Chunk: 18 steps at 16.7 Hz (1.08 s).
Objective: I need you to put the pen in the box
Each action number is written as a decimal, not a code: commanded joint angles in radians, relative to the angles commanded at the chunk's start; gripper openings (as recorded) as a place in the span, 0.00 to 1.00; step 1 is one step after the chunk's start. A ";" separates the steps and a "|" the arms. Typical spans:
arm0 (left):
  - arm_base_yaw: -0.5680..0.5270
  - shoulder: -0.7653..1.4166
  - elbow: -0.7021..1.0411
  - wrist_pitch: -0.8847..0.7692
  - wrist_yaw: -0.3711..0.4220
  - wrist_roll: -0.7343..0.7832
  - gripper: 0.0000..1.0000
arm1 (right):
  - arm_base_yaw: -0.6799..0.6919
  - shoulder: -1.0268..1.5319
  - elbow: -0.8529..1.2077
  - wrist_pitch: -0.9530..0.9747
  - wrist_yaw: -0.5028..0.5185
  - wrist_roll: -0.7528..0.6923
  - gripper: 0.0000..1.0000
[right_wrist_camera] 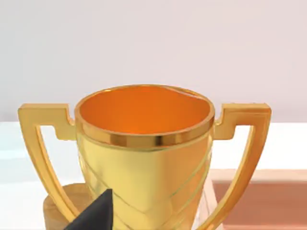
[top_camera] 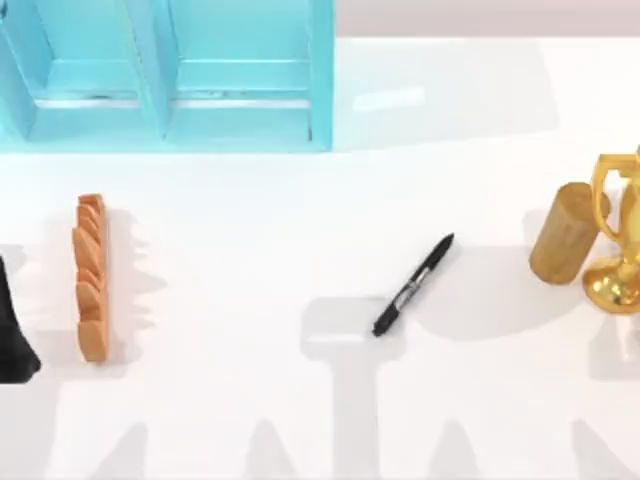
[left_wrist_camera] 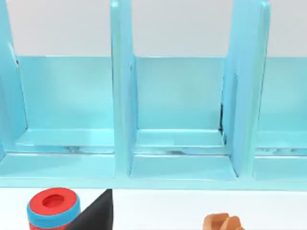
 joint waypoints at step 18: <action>0.000 0.000 0.000 0.000 0.000 0.000 1.00 | 0.198 0.995 1.034 -0.561 0.014 0.497 1.00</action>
